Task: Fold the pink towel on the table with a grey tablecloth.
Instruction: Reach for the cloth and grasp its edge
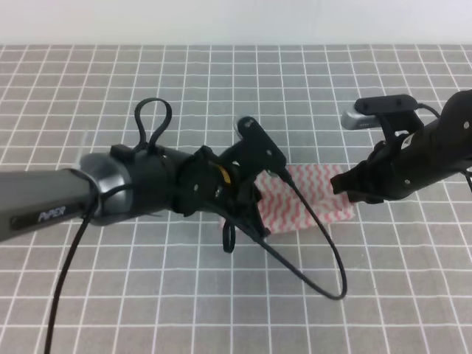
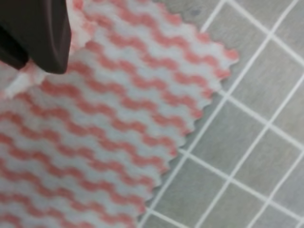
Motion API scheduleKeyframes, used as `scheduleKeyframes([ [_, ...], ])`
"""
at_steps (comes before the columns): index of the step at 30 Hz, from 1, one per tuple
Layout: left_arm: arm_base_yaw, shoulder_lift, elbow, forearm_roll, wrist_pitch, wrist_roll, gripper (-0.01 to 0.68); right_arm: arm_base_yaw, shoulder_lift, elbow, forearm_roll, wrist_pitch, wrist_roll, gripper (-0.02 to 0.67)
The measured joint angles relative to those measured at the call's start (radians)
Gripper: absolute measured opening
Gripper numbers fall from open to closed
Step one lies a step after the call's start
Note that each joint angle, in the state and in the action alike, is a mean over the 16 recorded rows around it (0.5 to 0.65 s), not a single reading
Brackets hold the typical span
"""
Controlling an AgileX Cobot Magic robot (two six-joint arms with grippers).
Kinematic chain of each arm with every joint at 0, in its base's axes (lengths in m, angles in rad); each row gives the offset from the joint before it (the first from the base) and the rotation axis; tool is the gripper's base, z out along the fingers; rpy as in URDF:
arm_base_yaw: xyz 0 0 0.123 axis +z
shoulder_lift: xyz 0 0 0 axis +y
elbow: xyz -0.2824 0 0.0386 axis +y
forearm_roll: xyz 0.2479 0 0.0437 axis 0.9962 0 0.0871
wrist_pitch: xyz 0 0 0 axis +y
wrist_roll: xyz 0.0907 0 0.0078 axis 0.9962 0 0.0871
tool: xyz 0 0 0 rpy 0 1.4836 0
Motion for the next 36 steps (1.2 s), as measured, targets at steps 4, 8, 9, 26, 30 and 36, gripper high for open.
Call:
scheduleKeyframes([
  [4,0.009,0.004,-0.009,-0.001,-0.003,-0.012,0.000,0.000,0.008,0.000,-0.004,-0.012,0.000,-0.015],
  [8,0.017,0.007,-0.013,-0.001,-0.005,-0.022,0.000,0.000,0.020,0.000,-0.008,-0.022,0.001,-0.015],
  [9,0.019,0.008,-0.014,-0.001,-0.006,-0.024,0.000,0.000,0.023,0.000,-0.008,-0.025,0.001,-0.015],
  [26,0.033,0.055,-0.058,-0.002,0.015,-0.025,0.000,0.000,0.048,0.000,-0.007,-0.103,0.003,-0.015],
  [30,0.042,0.058,-0.074,-0.002,0.020,-0.023,0.000,0.000,0.047,0.000,-0.007,-0.123,0.004,-0.015],
  [36,0.053,0.060,-0.087,-0.001,0.025,-0.019,0.000,0.000,0.048,0.000,-0.007,-0.146,0.004,-0.015],
])
